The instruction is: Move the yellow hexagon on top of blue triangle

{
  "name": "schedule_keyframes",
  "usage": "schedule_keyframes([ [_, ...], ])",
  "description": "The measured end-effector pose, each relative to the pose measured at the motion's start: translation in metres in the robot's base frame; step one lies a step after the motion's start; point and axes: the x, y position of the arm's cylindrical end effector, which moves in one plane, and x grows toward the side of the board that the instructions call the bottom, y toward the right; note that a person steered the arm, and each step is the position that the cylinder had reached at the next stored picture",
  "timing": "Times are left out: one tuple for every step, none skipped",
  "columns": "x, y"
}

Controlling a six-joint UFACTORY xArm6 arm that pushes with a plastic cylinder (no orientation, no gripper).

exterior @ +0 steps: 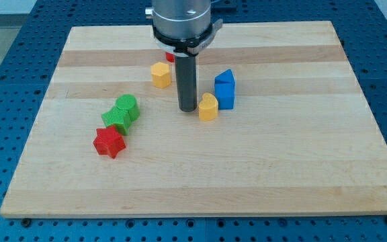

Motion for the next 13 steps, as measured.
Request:
schedule_keyframes([
  [0.004, 0.005],
  [0.004, 0.030],
  [0.004, 0.034],
  [0.001, 0.007],
  [-0.025, -0.022],
  [-0.057, -0.047],
  [-0.065, -0.083],
  [-0.065, -0.108],
  [-0.078, -0.126],
  [-0.107, -0.112],
  [-0.109, -0.072],
  [-0.109, -0.027],
  [-0.109, 0.008],
])
